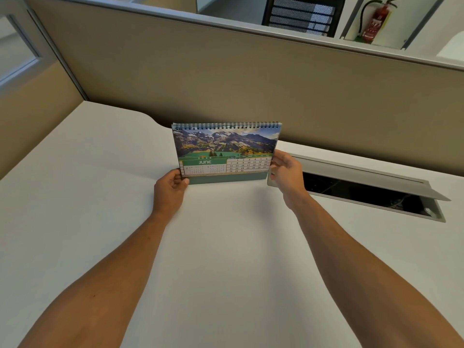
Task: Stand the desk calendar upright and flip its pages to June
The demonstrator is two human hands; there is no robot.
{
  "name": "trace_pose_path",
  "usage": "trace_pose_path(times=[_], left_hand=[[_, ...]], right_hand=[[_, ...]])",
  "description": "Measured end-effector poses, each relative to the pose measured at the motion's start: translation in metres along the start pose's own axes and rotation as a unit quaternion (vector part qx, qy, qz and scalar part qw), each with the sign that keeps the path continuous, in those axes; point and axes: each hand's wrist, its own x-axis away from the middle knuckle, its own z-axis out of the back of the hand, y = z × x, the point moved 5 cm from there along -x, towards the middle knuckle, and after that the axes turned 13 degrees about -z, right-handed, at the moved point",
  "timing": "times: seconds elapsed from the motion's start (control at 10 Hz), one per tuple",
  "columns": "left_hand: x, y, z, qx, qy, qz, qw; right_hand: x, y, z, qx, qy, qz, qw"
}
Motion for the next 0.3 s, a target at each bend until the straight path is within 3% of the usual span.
trace_pose_path(times=[0.3], left_hand=[[0.019, 0.013, 0.013, 0.102, 0.035, 0.080, 0.991]], right_hand=[[0.017, -0.004, 0.006, 0.069, 0.013, 0.055, 0.996]])
